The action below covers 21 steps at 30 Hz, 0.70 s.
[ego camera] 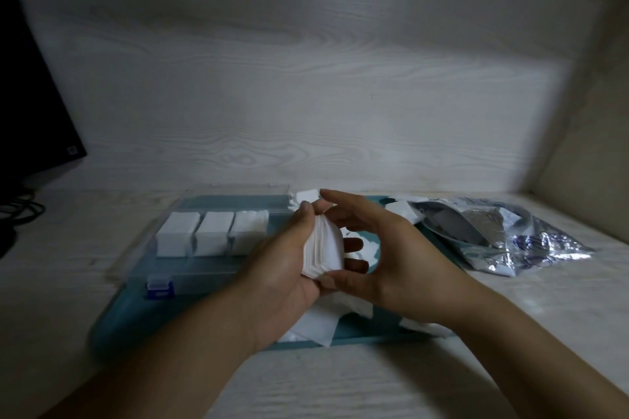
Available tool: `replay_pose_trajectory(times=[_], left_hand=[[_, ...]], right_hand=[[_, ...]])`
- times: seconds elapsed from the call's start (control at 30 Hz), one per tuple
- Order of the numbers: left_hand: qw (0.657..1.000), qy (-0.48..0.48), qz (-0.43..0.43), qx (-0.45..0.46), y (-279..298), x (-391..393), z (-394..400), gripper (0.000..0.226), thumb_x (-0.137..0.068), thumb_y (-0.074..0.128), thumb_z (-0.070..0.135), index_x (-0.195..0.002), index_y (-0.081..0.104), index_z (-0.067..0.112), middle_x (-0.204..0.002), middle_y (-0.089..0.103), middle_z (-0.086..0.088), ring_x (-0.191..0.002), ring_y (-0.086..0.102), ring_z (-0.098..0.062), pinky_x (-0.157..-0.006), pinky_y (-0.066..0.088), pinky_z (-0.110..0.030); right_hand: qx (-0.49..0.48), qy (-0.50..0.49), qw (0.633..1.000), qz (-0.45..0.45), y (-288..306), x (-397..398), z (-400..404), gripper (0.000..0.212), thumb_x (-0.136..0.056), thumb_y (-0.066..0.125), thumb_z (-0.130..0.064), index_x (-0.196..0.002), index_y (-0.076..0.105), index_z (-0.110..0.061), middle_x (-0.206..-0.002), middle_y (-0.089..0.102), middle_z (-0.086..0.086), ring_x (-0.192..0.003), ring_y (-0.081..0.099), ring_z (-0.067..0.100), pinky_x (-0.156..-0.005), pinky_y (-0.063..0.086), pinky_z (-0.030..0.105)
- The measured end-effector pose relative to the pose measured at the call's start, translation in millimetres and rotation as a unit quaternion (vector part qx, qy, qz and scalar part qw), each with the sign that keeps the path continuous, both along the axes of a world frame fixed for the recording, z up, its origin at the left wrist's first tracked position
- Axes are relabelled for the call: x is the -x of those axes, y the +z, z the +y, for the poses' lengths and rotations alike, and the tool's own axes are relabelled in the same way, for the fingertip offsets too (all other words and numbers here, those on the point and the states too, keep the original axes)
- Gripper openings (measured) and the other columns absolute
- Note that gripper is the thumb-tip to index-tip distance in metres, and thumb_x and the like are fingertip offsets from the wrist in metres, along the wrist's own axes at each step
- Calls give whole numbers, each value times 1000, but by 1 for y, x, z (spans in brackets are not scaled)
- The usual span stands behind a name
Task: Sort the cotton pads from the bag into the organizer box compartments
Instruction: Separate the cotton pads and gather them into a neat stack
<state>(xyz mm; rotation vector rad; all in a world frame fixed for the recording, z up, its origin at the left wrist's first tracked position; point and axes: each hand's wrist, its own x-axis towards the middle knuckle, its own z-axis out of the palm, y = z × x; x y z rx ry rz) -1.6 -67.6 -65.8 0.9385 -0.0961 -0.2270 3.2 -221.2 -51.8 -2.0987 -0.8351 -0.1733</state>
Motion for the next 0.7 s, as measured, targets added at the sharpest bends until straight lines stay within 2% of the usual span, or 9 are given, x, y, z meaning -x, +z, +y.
replay_pose_trajectory(times=[0.1, 0.23, 0.4, 0.5, 0.6, 0.7], left_hand=[[1000, -4, -7, -12, 0, 0, 1, 40, -105, 35, 33, -123, 64, 13, -114, 72, -14, -91, 68, -28, -66, 60, -37], [1000, -2, -17, -19, -1, 0, 2, 38, -105, 36, 31, -116, 67, 12, -109, 72, -13, -83, 68, -25, -62, 58, -34], [999, -27, 17, -18, -1, -1, 4, 48, -101, 38, 42, -124, 65, 10, -113, 68, -23, -87, 63, -32, -64, 57, -36], [999, -27, 23, -9, 0, -1, 3, 46, -102, 38, 36, -128, 62, 7, -117, 68, -23, -95, 63, -33, -69, 59, -37], [999, -32, 5, 1, 1, 0, 3, 43, -95, 46, 30, -128, 59, 6, -121, 67, -24, -100, 64, -35, -74, 59, -38], [999, -29, -24, 24, 2, 3, 2, 41, -87, 52, 25, -125, 59, 14, -111, 73, -14, -88, 70, -29, -69, 61, -37]], right_hand=[[-1, 0, 1000, -2, 0, 0, 1, 88, -72, 86, -18, -145, 38, -29, -129, 56, -12, -117, 54, 0, -87, 47, 9], [-6, 7, 1000, 20, 0, 3, 3, 89, -74, 84, -14, -146, 36, -30, -129, 55, -13, -113, 55, -2, -83, 44, 4], [-6, 1, 999, 36, 2, 4, 3, 92, -74, 84, -15, -148, 31, -34, -129, 53, -12, -108, 54, -9, -78, 42, 0], [-1, -2, 999, 32, 1, 4, 2, 93, -75, 83, -16, -148, 30, -36, -128, 54, -13, -108, 55, -9, -78, 42, 0], [-1, -1, 1000, 26, 2, 3, 1, 91, -76, 82, -16, -148, 31, -35, -125, 56, -13, -106, 57, -5, -78, 44, 2], [-5, -5, 1000, 19, 1, 1, 1, 91, -75, 83, -18, -148, 32, -35, -124, 57, -12, -106, 60, 3, -82, 48, 7]])
